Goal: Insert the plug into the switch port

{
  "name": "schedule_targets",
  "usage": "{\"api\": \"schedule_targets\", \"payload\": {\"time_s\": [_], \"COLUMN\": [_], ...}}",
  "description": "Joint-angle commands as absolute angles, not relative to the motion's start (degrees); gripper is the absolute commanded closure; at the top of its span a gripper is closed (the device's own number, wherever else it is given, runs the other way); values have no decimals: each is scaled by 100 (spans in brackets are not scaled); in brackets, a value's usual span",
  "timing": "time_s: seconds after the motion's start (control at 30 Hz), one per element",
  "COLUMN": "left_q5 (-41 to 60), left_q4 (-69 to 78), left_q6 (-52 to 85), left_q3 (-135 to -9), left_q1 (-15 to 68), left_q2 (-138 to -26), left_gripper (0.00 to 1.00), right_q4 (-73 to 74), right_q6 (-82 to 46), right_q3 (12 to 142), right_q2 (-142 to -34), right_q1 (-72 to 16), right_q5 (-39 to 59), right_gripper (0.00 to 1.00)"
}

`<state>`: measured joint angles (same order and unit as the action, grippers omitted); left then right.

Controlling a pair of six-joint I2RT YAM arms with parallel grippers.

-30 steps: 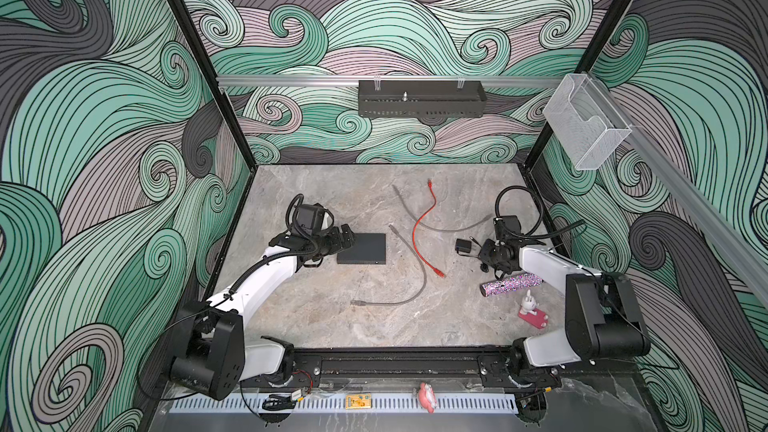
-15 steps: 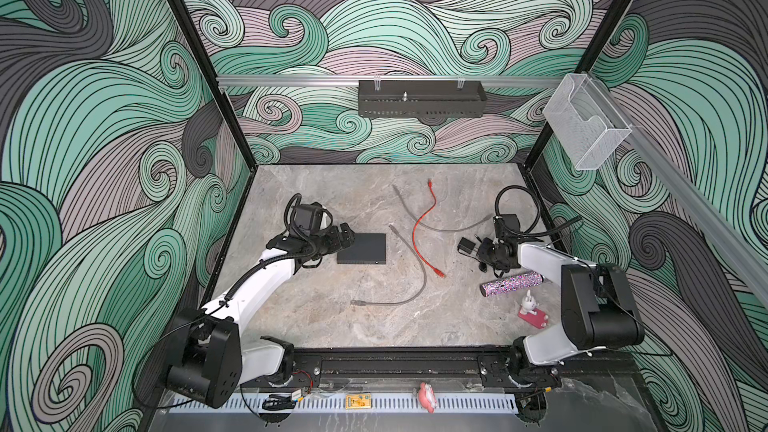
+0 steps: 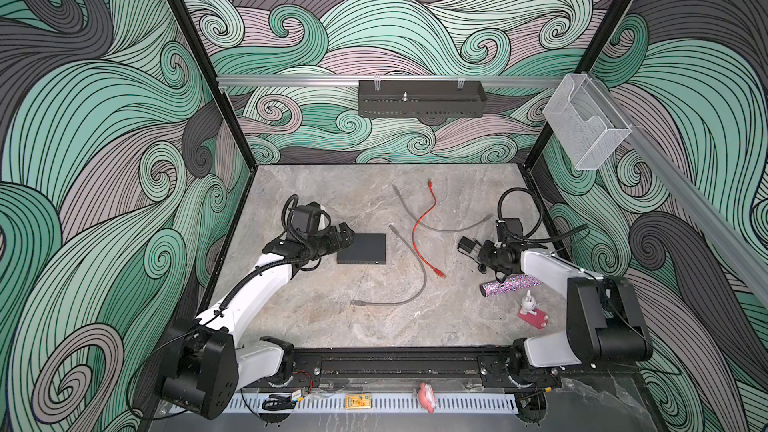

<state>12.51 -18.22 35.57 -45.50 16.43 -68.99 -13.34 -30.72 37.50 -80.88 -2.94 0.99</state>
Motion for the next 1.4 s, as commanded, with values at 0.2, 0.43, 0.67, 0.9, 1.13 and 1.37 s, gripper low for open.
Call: {"api": "schedule_targets", "payload": {"time_s": [0.2, 0.43, 0.67, 0.9, 1.13, 1.37], "left_q5": [1323, 1825, 2789, 3935, 4026, 3907], "left_q4": [-1797, -1815, -1658, -1639, -511, 72], "left_q6": [3674, 3545, 3419, 3442, 4335, 4690], "left_q3": [-4570, -4749, -4821, -4813, -4213, -4100], "left_q1": [1673, 1670, 1672, 1816, 2437, 2735], "left_q2": [-6750, -6828, -6825, -6923, -7166, -7538], "left_gripper": [1, 3, 7, 13, 21, 33], "right_q4": [-540, -273, -228, -308, -287, -181], "right_q6": [-2957, -1879, -893, -348, -150, -179], "right_q3": [3363, 3456, 3543, 3787, 4007, 4052], "right_q2": [-6761, -6214, -6609, -7071, -7399, -7428], "right_q1": [-381, -1400, -2488, -3292, -3801, -4099], "right_q5": [611, 1447, 1968, 1589, 1177, 1025], "right_gripper": [95, 94, 93, 93, 93, 93]}}
